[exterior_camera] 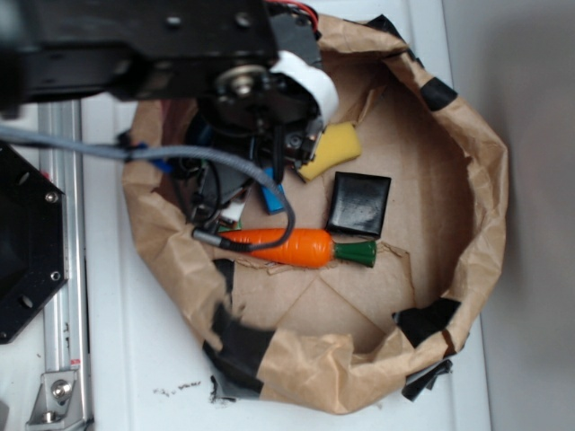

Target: Grab the blue block.

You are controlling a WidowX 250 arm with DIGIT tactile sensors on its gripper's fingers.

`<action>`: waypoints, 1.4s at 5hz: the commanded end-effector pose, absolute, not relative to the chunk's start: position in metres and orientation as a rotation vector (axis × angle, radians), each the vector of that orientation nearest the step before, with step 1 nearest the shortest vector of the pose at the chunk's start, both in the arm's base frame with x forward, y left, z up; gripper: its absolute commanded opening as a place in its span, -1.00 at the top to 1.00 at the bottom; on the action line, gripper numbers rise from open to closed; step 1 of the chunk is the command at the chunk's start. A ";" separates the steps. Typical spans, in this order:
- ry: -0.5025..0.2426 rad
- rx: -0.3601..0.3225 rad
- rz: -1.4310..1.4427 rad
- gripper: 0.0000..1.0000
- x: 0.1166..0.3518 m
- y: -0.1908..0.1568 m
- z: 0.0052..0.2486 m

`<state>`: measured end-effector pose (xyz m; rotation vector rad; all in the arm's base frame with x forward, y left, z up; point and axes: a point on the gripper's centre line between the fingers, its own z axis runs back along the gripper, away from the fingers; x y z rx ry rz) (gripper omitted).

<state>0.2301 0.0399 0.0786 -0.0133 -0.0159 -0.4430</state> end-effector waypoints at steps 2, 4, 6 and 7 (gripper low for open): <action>0.019 0.002 -0.404 -1.00 0.245 0.029 0.049; 0.011 0.001 -0.423 -1.00 0.246 0.026 0.048; 0.035 0.093 -0.540 -1.00 0.243 0.011 0.023; 0.049 0.043 -0.478 -1.00 0.238 0.012 0.016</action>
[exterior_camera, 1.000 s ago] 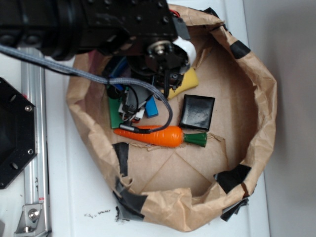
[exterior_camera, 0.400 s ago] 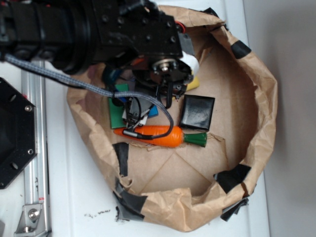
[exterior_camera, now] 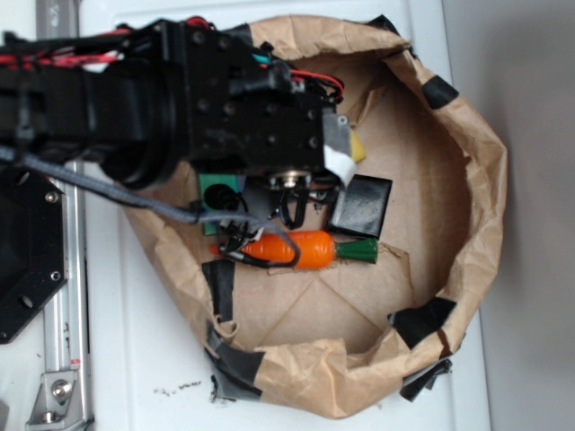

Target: Grab the blue block.

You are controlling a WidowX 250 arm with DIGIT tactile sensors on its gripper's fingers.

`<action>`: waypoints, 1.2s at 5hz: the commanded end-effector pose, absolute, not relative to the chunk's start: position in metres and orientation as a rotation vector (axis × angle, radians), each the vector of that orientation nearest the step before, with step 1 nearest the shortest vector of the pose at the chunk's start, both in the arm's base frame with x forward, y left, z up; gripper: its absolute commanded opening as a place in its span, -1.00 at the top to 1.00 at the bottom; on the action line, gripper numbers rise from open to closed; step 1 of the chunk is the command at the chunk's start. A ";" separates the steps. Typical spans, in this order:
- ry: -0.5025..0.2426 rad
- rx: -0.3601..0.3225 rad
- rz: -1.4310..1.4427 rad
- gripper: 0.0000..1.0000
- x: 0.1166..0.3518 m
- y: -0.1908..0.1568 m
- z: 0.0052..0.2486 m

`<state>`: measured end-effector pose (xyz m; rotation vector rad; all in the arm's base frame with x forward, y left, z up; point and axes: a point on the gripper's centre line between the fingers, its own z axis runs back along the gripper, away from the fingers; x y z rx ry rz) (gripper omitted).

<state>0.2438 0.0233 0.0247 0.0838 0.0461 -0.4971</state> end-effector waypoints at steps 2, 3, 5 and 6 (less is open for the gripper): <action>0.044 -0.040 -0.355 1.00 0.243 0.026 0.014; 0.052 -0.041 -0.355 1.00 0.243 0.027 0.014; 0.024 -0.035 -0.346 1.00 0.244 0.034 0.036; -0.047 -0.064 -0.262 1.00 0.248 0.035 0.085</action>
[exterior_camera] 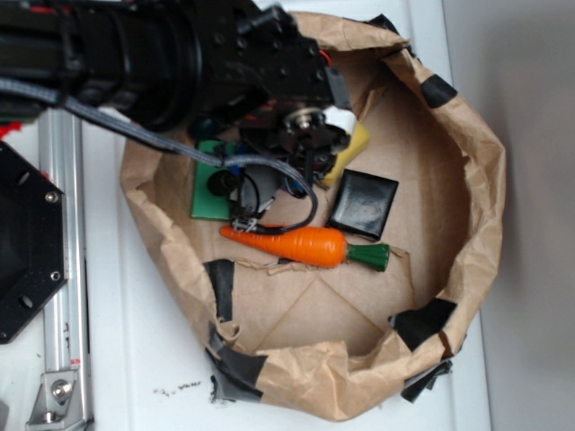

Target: Grab the blue block.

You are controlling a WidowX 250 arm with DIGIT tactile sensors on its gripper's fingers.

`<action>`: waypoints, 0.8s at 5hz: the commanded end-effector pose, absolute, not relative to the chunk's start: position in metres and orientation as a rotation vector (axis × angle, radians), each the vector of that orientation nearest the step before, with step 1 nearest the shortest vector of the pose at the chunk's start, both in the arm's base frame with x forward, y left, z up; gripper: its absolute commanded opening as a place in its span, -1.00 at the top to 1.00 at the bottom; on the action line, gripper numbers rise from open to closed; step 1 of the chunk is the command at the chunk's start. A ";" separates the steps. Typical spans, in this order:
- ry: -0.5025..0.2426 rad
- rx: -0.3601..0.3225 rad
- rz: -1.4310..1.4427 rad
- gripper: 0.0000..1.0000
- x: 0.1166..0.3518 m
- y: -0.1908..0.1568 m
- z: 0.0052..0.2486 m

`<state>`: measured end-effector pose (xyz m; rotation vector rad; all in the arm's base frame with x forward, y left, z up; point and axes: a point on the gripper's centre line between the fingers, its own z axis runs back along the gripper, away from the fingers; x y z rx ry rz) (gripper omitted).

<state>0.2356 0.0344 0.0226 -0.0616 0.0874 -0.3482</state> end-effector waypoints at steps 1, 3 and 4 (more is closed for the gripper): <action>-0.112 -0.169 -0.100 1.00 0.254 0.010 0.135; -0.050 -0.177 -0.059 1.00 0.260 -0.025 0.177; -0.088 -0.147 -0.070 1.00 0.263 -0.032 0.184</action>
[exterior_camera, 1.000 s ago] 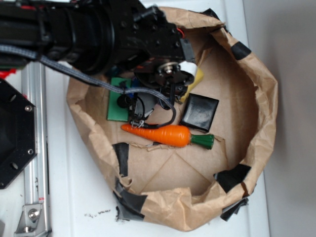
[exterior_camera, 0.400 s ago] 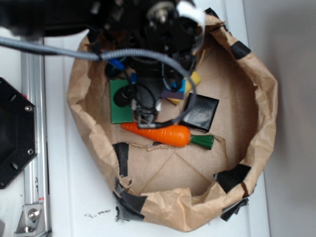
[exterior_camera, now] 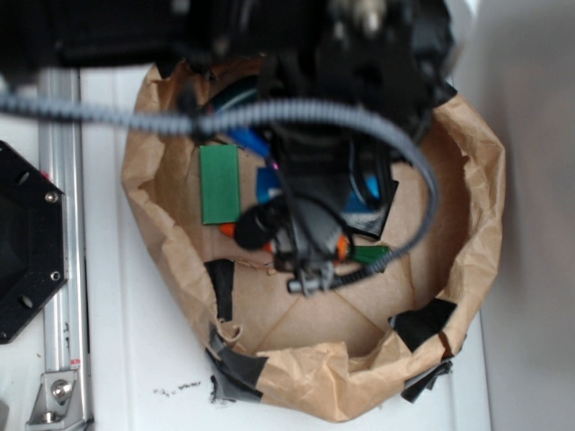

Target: Grab the blue block.

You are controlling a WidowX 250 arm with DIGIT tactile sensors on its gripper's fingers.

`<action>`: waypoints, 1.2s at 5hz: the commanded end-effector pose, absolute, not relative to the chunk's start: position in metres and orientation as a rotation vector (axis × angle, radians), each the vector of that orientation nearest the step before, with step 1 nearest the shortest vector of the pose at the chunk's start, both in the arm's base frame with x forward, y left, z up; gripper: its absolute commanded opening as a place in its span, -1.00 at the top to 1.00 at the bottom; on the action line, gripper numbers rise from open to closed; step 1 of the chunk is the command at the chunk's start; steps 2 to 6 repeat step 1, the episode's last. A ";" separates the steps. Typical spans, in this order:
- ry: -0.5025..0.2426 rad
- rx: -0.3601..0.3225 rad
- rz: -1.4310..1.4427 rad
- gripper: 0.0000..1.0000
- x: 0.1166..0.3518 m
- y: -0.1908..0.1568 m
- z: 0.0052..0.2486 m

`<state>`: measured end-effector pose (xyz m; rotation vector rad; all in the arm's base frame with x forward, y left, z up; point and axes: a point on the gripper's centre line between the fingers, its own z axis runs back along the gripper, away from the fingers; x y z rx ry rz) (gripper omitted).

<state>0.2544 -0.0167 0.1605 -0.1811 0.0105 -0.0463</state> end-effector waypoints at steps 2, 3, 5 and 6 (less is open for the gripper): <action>-0.086 -0.160 -0.058 1.00 0.267 -0.031 0.179; -0.086 -0.160 -0.058 1.00 0.267 -0.031 0.179; -0.086 -0.160 -0.058 1.00 0.267 -0.031 0.179; -0.086 -0.160 -0.058 1.00 0.267 -0.031 0.179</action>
